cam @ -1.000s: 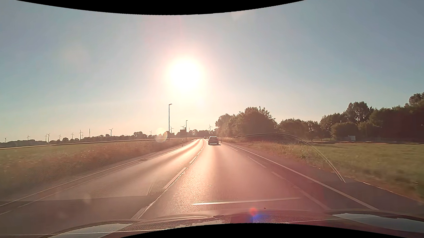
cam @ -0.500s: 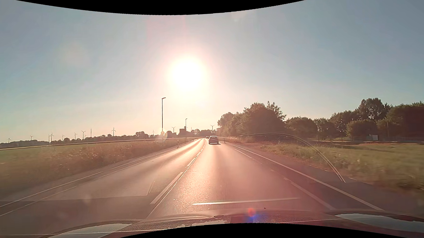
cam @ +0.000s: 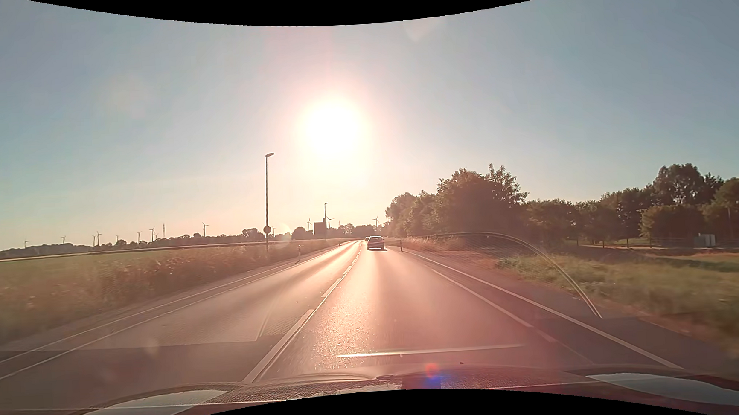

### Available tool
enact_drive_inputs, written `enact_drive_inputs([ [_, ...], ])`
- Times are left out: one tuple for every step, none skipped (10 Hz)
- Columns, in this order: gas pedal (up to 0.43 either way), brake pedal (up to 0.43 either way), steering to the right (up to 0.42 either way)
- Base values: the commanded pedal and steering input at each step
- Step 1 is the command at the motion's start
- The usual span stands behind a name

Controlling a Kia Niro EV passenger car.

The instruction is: Follow the waypoints while adhering to traffic rules and regulations

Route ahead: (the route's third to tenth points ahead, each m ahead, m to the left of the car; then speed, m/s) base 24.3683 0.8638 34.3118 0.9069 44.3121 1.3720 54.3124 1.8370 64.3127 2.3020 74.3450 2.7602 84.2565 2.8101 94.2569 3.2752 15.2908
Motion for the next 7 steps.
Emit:
enact_drive_inputs([
  [0.268, 0.0, -0.012],
  [0.268, 0.0, -0.011],
  [0.268, 0.0, -0.009],
  [0.268, 0.0, -0.008],
  [0.268, 0.0, -0.005],
  [0.268, 0.0, 0.0],
  [0.268, 0.0, 0.0],
])
